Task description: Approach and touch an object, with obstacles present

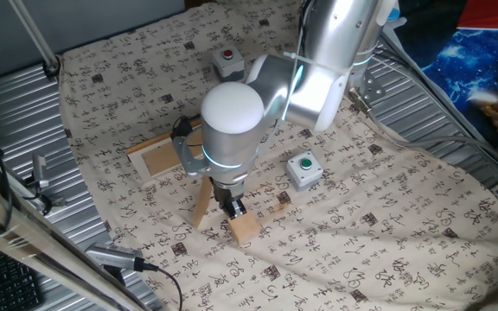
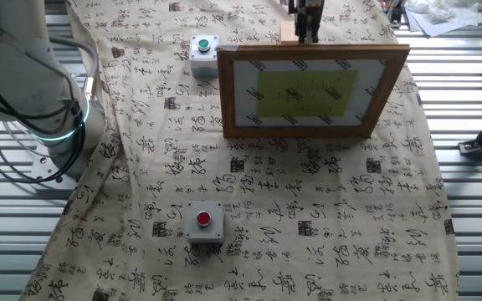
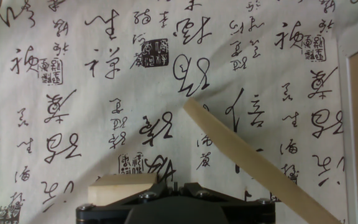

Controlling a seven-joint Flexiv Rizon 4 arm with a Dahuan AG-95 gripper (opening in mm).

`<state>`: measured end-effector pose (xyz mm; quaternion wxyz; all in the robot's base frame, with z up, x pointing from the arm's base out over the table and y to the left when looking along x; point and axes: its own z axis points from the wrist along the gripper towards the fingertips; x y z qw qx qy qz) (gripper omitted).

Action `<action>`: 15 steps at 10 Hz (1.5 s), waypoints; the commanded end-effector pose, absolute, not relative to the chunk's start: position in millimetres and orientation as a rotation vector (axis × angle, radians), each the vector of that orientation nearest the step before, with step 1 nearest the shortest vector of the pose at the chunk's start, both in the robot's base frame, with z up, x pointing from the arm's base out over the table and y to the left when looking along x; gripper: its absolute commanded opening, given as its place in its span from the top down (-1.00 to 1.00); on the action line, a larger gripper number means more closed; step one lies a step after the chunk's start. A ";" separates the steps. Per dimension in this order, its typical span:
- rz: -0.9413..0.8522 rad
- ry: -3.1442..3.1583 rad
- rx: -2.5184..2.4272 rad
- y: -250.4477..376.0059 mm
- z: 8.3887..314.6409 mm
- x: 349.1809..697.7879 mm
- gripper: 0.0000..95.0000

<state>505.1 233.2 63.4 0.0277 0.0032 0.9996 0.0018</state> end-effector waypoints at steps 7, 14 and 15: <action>0.005 3.081 0.000 232.6 53.7 501.7 1.00; 0.007 3.075 -0.007 236.5 42.1 500.2 1.00; 0.007 3.075 -0.007 236.5 42.0 500.1 1.00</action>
